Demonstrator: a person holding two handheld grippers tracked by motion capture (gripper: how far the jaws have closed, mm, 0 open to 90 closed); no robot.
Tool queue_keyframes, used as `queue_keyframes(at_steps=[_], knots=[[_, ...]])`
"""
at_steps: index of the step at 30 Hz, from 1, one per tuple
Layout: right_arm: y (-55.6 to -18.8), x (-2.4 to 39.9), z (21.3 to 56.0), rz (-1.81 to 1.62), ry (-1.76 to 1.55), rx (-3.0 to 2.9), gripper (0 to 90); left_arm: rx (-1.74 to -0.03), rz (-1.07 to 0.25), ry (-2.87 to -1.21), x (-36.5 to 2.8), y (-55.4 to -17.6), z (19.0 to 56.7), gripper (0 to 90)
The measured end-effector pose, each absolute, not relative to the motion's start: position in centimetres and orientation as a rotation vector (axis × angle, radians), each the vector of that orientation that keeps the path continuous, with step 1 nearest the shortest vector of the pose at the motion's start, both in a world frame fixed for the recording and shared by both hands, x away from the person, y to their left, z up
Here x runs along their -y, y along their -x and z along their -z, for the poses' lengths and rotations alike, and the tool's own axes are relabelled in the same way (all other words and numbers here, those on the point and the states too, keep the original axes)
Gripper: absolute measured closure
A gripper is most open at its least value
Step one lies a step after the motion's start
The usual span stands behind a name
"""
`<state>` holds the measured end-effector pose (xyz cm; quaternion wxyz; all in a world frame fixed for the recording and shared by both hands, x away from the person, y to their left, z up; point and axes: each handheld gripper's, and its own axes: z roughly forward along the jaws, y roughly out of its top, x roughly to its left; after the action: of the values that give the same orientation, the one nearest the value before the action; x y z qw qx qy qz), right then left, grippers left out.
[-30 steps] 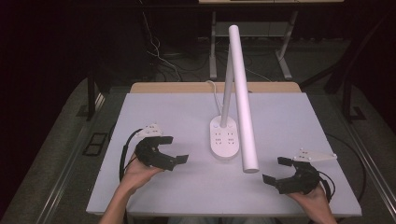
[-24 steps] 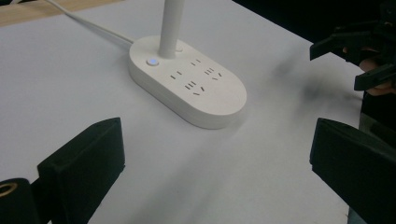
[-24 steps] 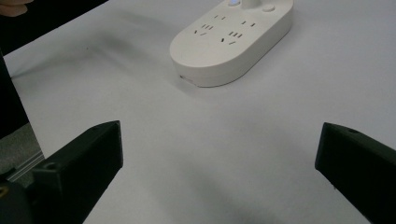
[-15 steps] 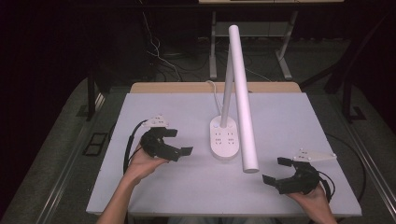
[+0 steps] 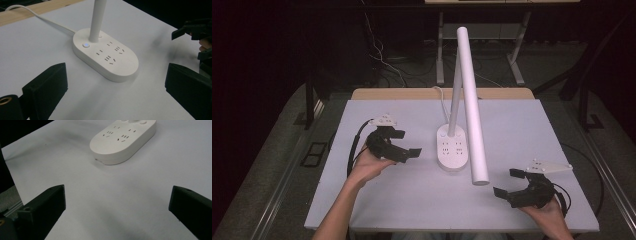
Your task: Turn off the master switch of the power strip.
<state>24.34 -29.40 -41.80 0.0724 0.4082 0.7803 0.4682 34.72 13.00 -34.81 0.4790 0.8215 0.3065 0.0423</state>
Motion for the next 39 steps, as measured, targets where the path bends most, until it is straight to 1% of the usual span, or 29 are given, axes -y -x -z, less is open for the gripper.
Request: queue_keyframes(at_steps=[18, 39], knots=[[-24.4, 29.5, 41.8, -1.405, -1.222, -2.340, 0.2, -0.755, -0.093, -2.042, -11.3, -37.1, 34.3, 3.7], [-24.4, 29.6, 41.9, -1.403, -1.224, -2.344, 0.2, -0.823, -0.087, -2.032, -10.7, -39.9, 35.6, 4.5]])
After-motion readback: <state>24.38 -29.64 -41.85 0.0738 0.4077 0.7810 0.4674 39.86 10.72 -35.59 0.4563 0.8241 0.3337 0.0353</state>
